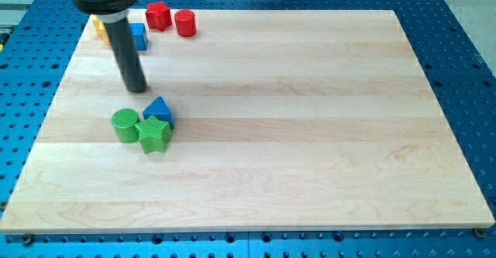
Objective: Put the green circle diagonally top left to the blue triangle
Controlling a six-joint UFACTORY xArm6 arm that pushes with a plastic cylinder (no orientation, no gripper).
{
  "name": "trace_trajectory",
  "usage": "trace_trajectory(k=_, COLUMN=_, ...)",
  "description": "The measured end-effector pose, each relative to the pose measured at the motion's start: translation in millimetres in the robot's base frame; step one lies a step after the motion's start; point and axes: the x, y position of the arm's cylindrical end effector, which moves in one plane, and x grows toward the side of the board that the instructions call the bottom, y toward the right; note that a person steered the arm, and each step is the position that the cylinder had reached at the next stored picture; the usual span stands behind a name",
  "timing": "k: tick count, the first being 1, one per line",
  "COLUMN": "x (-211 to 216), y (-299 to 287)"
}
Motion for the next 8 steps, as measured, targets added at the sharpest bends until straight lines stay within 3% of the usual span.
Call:
trace_trajectory(k=2, x=85, y=-29)
trace_trajectory(k=4, x=109, y=-1)
trace_trajectory(k=8, x=26, y=65)
